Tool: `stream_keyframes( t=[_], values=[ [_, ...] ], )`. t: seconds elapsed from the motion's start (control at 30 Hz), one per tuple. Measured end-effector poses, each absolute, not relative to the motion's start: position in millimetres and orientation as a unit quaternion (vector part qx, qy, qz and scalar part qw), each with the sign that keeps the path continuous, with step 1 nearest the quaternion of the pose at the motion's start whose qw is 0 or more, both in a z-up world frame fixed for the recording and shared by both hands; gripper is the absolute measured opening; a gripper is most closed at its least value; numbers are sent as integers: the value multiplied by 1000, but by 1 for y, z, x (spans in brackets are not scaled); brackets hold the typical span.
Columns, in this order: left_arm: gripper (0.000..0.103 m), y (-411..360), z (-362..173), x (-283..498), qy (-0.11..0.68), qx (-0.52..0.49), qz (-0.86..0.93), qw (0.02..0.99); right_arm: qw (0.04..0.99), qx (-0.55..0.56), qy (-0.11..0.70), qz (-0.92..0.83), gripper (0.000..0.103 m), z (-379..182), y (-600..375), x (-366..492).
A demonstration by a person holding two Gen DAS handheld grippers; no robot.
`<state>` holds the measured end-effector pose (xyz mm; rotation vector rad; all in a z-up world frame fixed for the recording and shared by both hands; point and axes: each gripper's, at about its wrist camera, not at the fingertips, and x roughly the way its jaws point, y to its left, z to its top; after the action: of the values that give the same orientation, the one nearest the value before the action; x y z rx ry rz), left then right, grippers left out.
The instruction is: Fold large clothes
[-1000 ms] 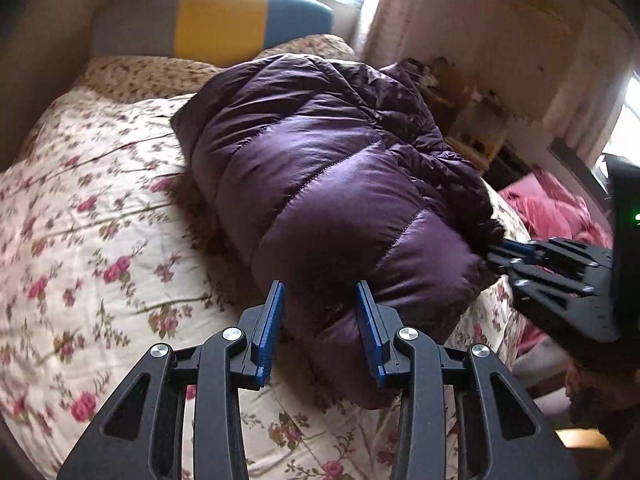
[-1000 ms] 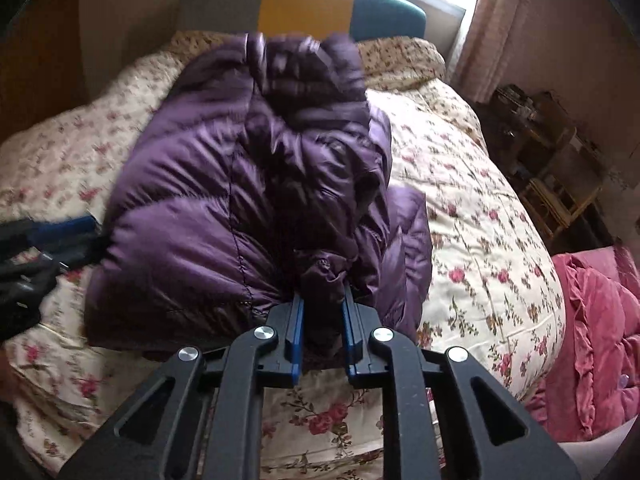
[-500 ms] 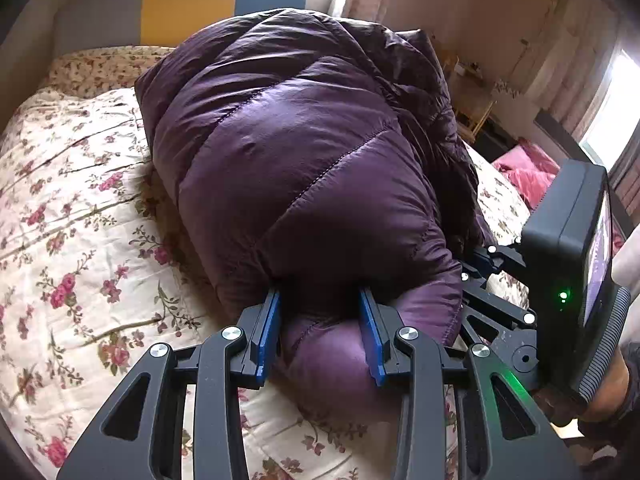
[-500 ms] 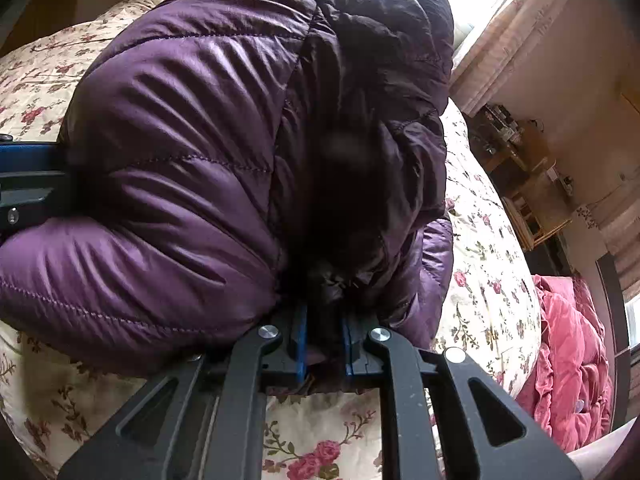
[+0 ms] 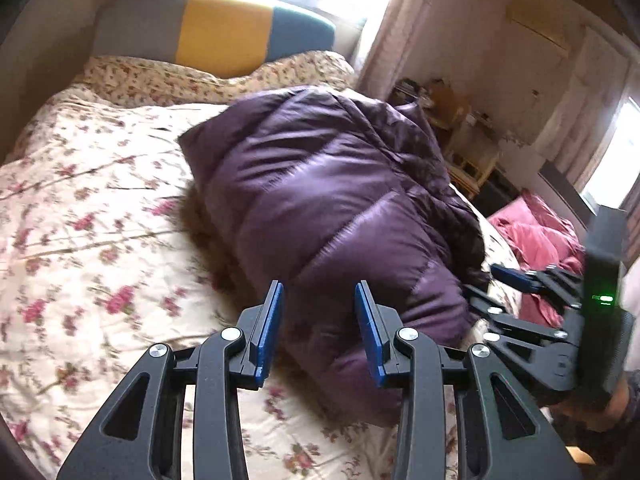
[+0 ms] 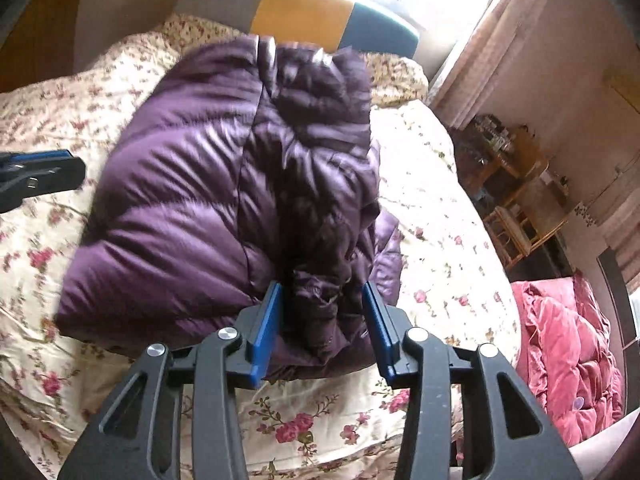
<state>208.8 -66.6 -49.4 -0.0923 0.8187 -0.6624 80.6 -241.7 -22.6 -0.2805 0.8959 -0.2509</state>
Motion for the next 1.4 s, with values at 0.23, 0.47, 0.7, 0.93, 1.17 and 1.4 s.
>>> stream_keyframes(
  t=[0.23, 0.47, 0.7, 0.93, 1.17, 1.4],
  values=[
    [37, -61, -43, 218, 387, -54, -276, 878, 900, -137, 397, -118, 47, 14, -232, 85],
    [37, -61, -41, 244, 397, -71, -237, 884, 906, -127, 383, -124, 47, 27, -227, 116],
    [37, -77, -39, 266, 396, -56, -222, 889, 905, -128, 379, -147, 46, 19, -237, 159],
    [37, -97, -39, 286, 391, -37, -223, 892, 892, -119, 400, -172, 46, -6, -260, 199],
    [37, -128, -49, 298, 388, -18, -237, 890, 882, -92, 431, -166, 44, -39, -286, 211],
    [37, -156, -63, 299, 381, 6, -243, 892, 881, -51, 444, -154, 44, -61, -308, 212]
  ],
)
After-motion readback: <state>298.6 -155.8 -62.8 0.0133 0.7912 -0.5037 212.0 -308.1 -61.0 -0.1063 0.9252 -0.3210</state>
